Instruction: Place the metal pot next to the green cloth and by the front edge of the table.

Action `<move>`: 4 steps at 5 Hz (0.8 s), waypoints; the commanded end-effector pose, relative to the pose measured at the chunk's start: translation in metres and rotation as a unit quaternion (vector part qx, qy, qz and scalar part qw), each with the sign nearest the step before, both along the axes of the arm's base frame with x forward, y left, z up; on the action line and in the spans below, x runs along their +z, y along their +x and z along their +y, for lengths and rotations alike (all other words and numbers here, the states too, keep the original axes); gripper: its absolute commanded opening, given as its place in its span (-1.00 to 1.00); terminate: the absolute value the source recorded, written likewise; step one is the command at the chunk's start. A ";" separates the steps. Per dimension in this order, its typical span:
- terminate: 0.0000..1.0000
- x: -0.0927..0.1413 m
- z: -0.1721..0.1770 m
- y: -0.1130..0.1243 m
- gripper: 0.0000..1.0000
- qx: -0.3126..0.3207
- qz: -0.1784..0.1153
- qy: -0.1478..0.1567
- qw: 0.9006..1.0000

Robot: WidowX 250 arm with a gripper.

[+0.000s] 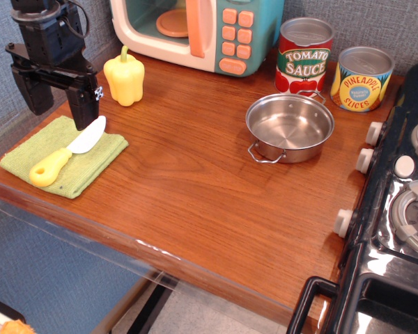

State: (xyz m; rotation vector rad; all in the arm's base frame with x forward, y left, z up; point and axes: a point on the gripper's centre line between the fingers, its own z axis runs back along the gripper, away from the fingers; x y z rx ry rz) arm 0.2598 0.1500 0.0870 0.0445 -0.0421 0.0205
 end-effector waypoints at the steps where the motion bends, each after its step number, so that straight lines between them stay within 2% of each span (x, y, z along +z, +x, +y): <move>1: -1.00 0.000 0.000 0.000 1.00 0.000 0.000 0.000 1.000; 2: -1.00 -0.003 -0.026 0.021 1.00 -0.009 -0.003 -0.008 1.000; 4: -1.00 -0.006 -0.110 0.087 1.00 -0.032 -0.029 -0.012 0.999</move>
